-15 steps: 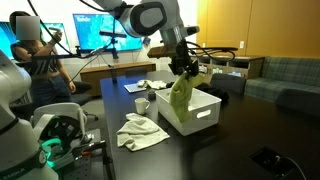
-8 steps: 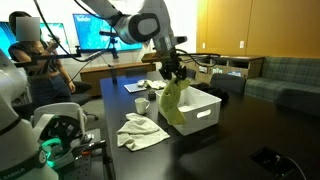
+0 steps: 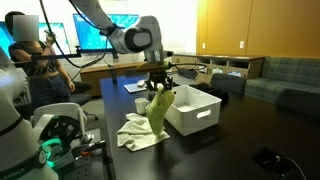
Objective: Put the yellow and white cloths in the storage box and put the marker in the mug cup
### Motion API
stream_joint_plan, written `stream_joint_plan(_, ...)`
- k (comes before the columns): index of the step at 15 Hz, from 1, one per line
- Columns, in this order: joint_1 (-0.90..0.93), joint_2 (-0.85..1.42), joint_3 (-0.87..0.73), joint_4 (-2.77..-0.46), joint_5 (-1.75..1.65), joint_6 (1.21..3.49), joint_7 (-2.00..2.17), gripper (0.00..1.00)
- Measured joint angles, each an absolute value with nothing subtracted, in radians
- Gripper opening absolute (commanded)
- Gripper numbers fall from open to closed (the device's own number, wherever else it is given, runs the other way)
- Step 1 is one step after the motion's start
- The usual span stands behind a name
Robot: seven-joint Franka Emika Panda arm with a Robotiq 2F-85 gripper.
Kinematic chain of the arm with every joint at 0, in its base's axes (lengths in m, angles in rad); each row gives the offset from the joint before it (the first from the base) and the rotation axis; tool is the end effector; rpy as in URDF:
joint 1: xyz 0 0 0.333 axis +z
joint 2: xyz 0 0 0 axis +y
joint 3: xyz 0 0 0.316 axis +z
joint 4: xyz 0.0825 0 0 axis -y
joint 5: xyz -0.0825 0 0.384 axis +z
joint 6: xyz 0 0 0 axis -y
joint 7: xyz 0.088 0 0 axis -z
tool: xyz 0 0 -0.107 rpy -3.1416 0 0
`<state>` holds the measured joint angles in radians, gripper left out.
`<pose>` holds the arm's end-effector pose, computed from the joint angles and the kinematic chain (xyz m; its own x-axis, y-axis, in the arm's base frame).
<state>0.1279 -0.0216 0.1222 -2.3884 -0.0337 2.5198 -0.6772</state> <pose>0.4907 0.1257 0.3416 0.5711 0.8145 0.1019 0.8065 -0.5799 0.1156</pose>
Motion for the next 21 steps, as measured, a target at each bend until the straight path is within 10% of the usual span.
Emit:
stream_joint_plan(9,0.169,-0.106,0.144,-2.425,-0.137,2.557,-0.817,0.03)
stream_joint_plan(21,0.168,-0.155,0.207,-2.230,-0.656,2.071,-0.380,0.03)
